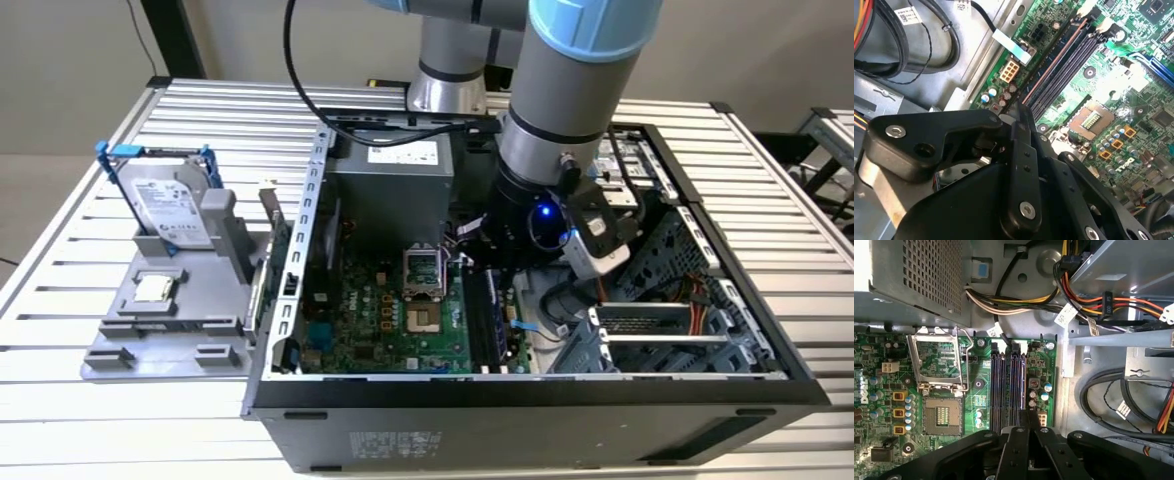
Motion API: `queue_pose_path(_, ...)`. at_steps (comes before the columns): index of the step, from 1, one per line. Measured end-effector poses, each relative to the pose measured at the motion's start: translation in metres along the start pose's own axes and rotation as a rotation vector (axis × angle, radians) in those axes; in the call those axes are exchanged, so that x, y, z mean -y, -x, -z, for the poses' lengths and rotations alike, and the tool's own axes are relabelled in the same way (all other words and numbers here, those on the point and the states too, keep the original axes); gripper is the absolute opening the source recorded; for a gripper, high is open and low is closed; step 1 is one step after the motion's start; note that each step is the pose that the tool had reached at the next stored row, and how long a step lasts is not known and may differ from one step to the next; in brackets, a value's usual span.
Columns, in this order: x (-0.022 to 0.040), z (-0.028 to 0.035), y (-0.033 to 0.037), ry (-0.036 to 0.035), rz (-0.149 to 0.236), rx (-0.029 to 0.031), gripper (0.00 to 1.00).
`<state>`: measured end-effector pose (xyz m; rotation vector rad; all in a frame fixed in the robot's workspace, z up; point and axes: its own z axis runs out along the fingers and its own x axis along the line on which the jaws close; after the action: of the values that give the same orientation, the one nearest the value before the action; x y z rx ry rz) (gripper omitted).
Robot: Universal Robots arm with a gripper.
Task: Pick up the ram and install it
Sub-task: 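Insert the ram into the slot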
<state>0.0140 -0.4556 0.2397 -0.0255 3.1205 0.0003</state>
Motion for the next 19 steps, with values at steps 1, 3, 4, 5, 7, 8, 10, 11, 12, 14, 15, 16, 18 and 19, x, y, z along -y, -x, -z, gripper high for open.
queue_pose_path(1, 0.0000, 0.0000, 0.0000, 0.0000, 0.000, 0.0000, 0.00)
queue_pose_path(3, 0.0000, 0.0001, 0.0000, -0.0001, 0.000, 0.0000, 0.00)
queue_pose_path(4, 0.0000, 0.0001, 0.0000, 0.0000, 0.000, 0.0000, 0.00)
queue_pose_path(5, 0.0000, 0.0001, 0.0000, 0.0000, 0.000, 0.0000, 0.00)
queue_pose_path(7, 0.0000, 0.0002, 0.0000, -0.0001, 0.000, 0.0000, 0.00)
queue_pose_path(8, 0.0000, 0.0002, 0.0000, 0.0000, 0.000, 0.0000, 0.00)
queue_pose_path(10, 0.0000, 0.0002, 0.0000, 0.0000, 0.000, 0.0000, 0.00)
queue_pose_path(11, 0.0000, 0.0002, 0.0000, 0.0000, 0.000, 0.0000, 0.00)
queue_pose_path(12, 0.0000, 0.0002, 0.0000, 0.0000, 0.000, 0.0000, 0.00)
queue_pose_path(14, 0.0000, 0.0003, 0.0000, -0.0002, 0.000, -0.0001, 0.00)
queue_pose_path(15, 0.0000, 0.0003, 0.0000, -0.0001, 0.000, 0.0000, 0.00)
queue_pose_path(16, 0.0001, 0.0003, 0.0000, -0.0002, 0.000, -0.0001, 0.00)
queue_pose_path(18, 0.0001, 0.0003, 0.0000, -0.0001, 0.005, 0.0000, 0.00)
queue_pose_path(19, 0.0001, 0.0003, 0.0000, 0.0004, 0.020, 0.0000, 0.00)
